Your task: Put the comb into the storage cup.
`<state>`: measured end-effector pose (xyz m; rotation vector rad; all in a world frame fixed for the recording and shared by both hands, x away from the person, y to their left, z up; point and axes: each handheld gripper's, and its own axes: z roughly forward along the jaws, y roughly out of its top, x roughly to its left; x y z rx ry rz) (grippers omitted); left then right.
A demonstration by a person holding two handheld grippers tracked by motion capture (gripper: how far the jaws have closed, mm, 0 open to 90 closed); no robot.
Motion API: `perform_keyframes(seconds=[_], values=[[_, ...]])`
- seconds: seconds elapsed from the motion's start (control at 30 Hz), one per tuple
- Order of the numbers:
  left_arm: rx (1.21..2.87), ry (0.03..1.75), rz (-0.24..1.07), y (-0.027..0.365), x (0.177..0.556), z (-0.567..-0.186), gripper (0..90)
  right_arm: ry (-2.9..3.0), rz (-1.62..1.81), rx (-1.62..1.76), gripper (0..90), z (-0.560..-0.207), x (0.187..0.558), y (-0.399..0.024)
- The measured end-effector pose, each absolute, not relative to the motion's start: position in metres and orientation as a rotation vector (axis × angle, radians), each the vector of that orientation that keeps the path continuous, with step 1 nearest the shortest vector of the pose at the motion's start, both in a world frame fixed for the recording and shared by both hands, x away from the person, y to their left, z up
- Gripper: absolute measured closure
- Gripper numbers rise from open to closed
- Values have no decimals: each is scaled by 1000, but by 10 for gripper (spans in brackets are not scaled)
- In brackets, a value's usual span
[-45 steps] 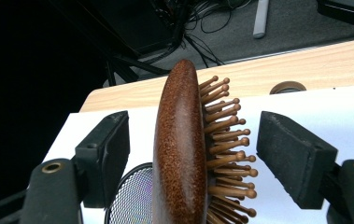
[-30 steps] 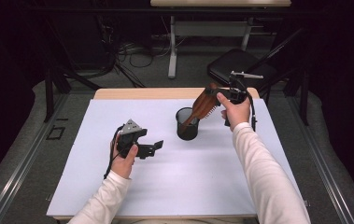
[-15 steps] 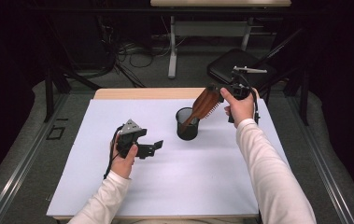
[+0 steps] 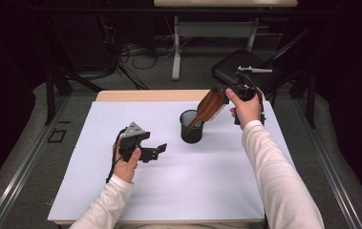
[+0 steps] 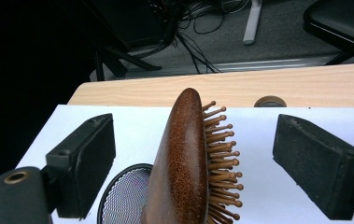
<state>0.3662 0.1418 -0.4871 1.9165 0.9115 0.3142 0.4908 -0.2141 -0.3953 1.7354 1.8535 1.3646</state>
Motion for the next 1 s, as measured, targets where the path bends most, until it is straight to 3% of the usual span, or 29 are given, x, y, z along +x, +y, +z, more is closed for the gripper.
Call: perform_keyframes(seconds=[1.0], values=[[1905,922,318,148,368,-485,160,1995,1273,1467,143,-370,483,-212]])
